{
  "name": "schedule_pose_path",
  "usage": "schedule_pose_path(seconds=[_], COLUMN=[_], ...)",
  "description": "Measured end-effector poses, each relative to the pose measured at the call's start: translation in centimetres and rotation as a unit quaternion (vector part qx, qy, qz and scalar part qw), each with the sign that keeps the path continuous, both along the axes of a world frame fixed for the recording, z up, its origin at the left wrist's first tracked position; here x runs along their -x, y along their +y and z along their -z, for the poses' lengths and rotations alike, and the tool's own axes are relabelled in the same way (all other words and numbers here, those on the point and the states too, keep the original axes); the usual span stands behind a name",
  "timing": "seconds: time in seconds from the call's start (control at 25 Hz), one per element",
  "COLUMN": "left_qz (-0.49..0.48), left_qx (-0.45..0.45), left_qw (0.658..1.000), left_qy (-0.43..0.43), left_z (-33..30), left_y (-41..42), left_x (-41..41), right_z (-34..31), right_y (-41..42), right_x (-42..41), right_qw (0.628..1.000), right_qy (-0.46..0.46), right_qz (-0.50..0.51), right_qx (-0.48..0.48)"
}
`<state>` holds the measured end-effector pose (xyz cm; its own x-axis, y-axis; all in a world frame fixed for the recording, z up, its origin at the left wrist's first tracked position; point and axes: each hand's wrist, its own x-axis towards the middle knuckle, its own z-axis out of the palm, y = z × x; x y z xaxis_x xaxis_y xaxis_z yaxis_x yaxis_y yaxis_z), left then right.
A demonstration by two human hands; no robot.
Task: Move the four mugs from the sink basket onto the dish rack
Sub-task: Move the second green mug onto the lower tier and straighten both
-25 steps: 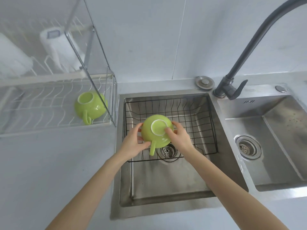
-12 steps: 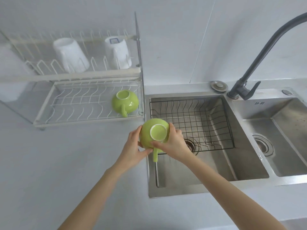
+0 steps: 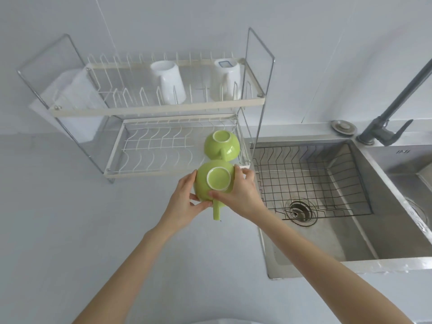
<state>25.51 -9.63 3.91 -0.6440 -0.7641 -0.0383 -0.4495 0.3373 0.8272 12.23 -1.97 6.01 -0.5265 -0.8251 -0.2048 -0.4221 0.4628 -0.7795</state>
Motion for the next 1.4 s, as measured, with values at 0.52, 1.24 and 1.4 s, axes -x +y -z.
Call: schedule_pose_path(seconds=[0.52,1.24,1.4], left_qz=[-0.020,-0.010,-0.002], left_qx=[0.010,0.001,0.007], left_qw=[0.999,0.995,0.993], left_qy=[-0.024,-0.100,-0.119], left_z=[-1.2,2.3,2.1], left_y=[-13.0,-19.4,-19.4], left_x=[-2.5,-1.6,-1.7], right_z=[-2.4,1.5,1.7], right_y=[-14.1,-19.7,-19.4], right_x=[-1.6,-1.1,-1.4], right_qw=[0.992,0.992,0.993], right_qy=[0.077,0.041,0.043], right_qz=[-0.060,-0.060,-0.061], right_qx=[-0.080,-0.101,-0.092])
